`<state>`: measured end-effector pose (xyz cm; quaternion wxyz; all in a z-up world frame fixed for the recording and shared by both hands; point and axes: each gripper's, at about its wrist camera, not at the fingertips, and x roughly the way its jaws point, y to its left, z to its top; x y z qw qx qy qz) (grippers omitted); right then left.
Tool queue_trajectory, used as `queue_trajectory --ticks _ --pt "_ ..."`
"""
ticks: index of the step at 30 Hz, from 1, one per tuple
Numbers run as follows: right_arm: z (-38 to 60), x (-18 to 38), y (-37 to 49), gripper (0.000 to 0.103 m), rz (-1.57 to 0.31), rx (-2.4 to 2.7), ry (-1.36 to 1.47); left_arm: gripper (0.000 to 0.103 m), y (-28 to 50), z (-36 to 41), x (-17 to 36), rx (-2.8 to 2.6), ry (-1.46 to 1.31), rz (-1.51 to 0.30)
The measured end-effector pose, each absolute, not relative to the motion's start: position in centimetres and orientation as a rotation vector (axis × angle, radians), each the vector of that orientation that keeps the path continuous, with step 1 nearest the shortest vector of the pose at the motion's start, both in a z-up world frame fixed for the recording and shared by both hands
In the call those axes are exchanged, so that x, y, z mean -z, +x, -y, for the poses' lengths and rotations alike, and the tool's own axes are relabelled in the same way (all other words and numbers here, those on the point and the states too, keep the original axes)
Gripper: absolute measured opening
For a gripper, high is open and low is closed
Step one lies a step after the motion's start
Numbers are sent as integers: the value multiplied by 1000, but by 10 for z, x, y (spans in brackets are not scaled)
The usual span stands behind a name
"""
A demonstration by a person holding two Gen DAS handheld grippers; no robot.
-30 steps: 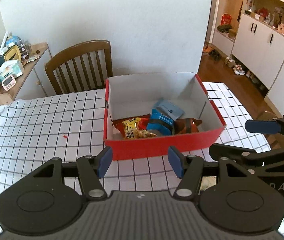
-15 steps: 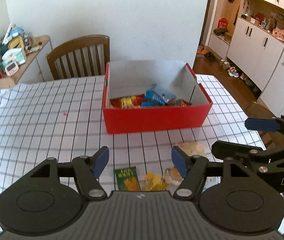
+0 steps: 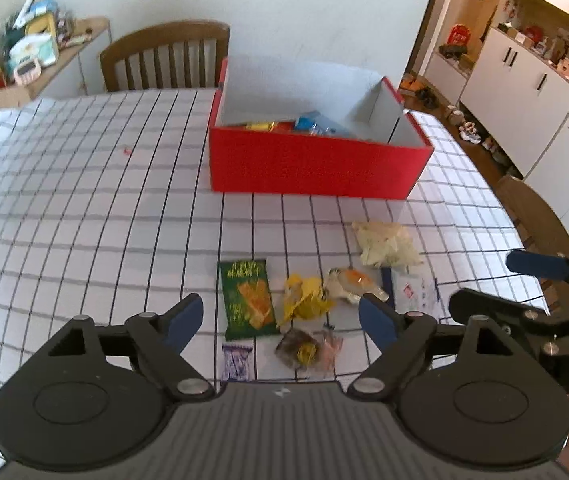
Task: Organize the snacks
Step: 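Withdraw both tools from the box back toward the remaining snacks, then grasp the green cracker box with the left tool while the right tool grasps the white milk packet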
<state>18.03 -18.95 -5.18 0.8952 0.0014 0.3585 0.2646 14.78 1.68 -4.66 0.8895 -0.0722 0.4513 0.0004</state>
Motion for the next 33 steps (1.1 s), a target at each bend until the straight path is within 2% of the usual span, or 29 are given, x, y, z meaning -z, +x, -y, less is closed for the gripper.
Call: queue_trajectory --ticks 11,33 --pt "203 110 192 102 -856 -441 4 87 177 -34 94 -99 -212 -1047" --pt "194 163 248 101 -1000 -323 -41 87 237 -49 162 -244 -233 -1169"
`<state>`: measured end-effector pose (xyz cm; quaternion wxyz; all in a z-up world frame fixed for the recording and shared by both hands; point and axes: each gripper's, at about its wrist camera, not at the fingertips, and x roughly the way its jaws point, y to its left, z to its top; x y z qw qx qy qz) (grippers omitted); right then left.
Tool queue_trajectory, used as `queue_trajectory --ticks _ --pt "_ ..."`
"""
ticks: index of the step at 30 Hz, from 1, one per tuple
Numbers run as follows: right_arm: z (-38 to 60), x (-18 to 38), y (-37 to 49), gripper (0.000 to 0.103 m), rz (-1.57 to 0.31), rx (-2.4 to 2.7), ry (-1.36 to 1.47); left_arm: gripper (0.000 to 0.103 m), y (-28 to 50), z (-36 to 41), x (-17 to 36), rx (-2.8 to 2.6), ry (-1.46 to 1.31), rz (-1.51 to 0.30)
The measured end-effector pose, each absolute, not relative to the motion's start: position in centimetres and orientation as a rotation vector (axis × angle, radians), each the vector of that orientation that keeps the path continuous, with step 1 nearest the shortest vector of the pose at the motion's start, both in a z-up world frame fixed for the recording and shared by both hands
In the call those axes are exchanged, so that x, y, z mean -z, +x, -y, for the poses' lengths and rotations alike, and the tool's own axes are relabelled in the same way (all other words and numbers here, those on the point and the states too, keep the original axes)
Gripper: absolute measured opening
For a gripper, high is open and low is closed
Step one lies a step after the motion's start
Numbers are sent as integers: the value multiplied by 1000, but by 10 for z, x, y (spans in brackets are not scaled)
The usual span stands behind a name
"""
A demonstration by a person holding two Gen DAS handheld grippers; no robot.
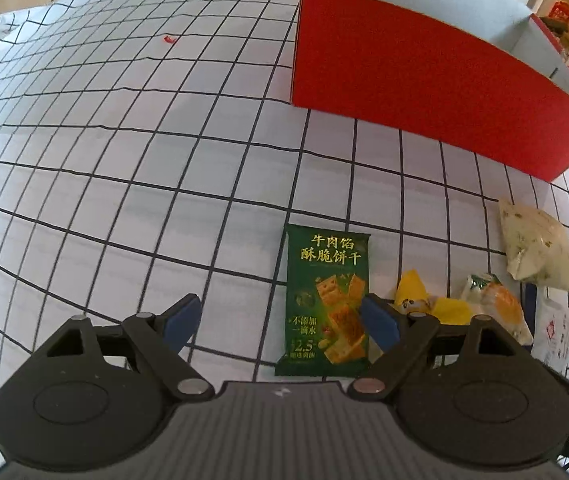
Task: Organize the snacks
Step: 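Grasp the green cracker box with the left tool while the right tool grasps the white milk packet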
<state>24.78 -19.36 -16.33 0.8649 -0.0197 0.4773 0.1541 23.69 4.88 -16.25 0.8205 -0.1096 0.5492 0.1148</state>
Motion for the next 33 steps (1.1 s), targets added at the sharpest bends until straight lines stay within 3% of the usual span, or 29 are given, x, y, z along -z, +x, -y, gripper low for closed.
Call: queue_trajectory --ticks 12,15,18,20,23,29,33 --pt "187 172 257 98 -1028 -295 -57 86 244 -37 167 -244 -229 -1165" --pt "185 172 255 95 -1022 -283 -65 79 242 -36 165 -256 -221 -1157" --pt "185 171 254 89 -1014 -265 -73 62 240 -34 162 -256 -209 -1145" --pt "185 170 253 80 -1005 -257 -86 56 239 -32 161 -261 -179 -1146" --pt "185 169 252 74 -1001 -254 -98 43 239 -30 159 -248 -163 -1146" --pt "190 166 246 61 -1007 -252 -77 42 235 -37 159 -239 -192 -1149" --pt "196 164 241 60 -1017 -247 -47 42 230 -44 156 -243 -216 -1142"
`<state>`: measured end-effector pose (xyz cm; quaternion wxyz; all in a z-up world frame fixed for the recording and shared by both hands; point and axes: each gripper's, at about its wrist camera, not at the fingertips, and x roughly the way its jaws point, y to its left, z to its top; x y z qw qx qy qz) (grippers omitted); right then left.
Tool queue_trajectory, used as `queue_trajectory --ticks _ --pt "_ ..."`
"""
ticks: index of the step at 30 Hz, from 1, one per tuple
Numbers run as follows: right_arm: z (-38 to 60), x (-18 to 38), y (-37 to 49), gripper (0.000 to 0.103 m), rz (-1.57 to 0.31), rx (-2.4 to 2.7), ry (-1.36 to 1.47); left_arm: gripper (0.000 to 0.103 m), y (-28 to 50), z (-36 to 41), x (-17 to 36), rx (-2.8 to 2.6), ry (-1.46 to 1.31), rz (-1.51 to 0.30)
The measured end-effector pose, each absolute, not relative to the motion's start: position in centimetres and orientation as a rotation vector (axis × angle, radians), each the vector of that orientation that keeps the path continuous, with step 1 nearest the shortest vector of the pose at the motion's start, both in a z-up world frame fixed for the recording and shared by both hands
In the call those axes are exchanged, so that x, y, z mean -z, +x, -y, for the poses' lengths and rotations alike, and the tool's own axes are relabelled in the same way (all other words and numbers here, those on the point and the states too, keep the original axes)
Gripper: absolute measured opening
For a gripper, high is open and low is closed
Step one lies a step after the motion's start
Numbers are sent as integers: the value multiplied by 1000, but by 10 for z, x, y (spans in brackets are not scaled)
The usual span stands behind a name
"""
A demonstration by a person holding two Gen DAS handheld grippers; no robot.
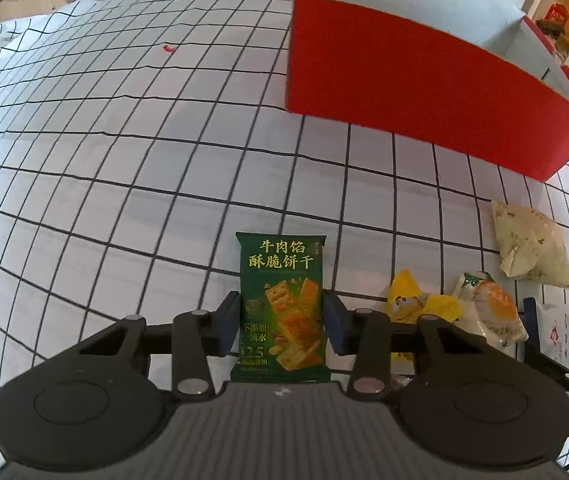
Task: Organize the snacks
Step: 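Grasp the green cracker box with the left tool while the right tool grasps the white milk packet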
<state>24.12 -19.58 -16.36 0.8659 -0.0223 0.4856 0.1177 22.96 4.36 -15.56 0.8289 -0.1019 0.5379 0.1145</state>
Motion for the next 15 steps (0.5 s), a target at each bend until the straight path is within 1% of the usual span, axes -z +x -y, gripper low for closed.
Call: queue_trajectory --ticks 5,15 --pt "201 153 233 60 -1009 -257 -20 42 219 -49 145 -241 -246 -1130" --pt "198 111 211 60 -943 -327 -1 42 197 -51 109 -215 -258 -1076"
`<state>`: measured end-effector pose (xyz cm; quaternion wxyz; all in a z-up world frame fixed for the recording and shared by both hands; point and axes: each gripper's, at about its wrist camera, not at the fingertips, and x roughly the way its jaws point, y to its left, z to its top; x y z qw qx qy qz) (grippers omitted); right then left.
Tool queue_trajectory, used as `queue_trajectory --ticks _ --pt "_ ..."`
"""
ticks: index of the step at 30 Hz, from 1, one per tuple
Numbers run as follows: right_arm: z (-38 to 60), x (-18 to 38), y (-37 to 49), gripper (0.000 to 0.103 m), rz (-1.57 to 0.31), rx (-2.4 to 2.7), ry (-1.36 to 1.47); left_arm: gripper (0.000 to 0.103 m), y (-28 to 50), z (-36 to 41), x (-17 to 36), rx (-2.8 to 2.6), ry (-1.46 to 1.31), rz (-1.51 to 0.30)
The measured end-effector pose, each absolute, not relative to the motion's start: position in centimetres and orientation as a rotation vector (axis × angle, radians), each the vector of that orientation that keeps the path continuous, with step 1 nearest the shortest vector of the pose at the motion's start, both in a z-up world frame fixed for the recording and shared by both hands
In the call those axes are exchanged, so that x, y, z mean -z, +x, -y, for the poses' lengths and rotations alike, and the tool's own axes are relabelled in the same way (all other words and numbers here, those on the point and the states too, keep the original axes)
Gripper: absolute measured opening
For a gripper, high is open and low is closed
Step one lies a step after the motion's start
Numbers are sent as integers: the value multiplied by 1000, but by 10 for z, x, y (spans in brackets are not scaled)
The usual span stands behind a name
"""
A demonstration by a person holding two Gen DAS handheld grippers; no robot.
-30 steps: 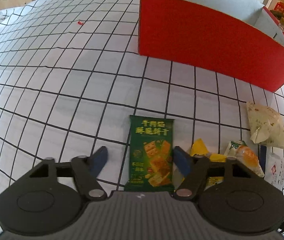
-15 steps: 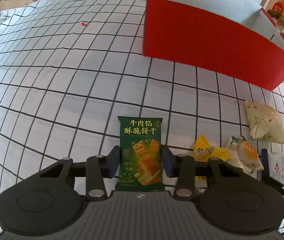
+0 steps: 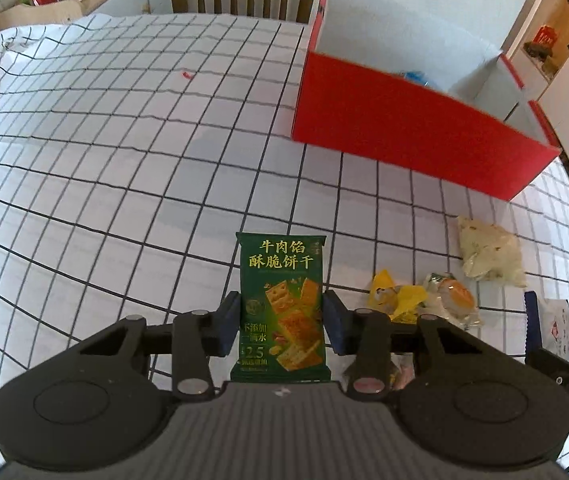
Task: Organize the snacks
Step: 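Grasp the green cracker box with the left tool while the right tool grasps the white milk packet, then carry both packets into the red box and open both tools to release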
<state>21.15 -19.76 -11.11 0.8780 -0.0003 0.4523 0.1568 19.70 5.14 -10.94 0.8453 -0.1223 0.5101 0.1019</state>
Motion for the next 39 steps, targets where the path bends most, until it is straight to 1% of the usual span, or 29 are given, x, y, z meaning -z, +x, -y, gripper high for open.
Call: queue_trajectory --ticks 13,25,32,39 --pt "183 49 213 60 -832 -419 3 42 194 -36 42 -172 -207 -981" --pt "171 6 249 60 -739 -440 -12 42 240 -16 -18 -140 -121 -873" --pt "158 -11 282 59 -711 -444 -21 42 276 -8 -33 -146 -61 -848" --pt "151 -14 322 59 -709 -430 -25 42 316 -6 -31 -161 -33 -854"
